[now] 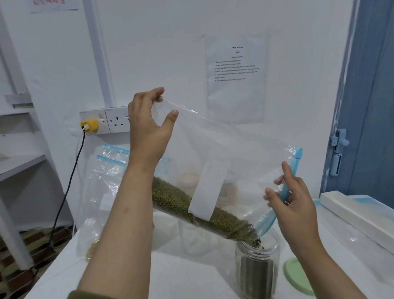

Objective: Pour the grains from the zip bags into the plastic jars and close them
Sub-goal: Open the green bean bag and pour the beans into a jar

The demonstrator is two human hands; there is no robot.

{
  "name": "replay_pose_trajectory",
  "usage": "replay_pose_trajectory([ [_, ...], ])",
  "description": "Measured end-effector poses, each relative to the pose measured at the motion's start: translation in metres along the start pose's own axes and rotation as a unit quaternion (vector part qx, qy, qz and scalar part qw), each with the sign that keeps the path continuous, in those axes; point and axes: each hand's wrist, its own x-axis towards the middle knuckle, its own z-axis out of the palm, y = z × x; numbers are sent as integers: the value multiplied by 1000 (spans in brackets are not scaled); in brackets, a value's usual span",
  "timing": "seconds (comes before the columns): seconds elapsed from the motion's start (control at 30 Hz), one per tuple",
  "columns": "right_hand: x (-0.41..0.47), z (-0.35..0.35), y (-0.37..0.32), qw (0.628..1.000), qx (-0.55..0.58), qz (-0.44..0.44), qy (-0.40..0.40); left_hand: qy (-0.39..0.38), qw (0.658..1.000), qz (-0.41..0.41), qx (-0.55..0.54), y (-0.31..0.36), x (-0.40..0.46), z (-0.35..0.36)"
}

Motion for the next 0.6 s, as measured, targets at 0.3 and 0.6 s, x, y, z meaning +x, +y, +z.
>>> replay_pose_trajectory([
  [0.3,0,-1,-1,1000,6,-3,-2,1,1000,-2,4,3,1,0],
  [0.6,1,-1,1,1000,4,-6,-2,-1,1000,-4,2,1,1,1],
])
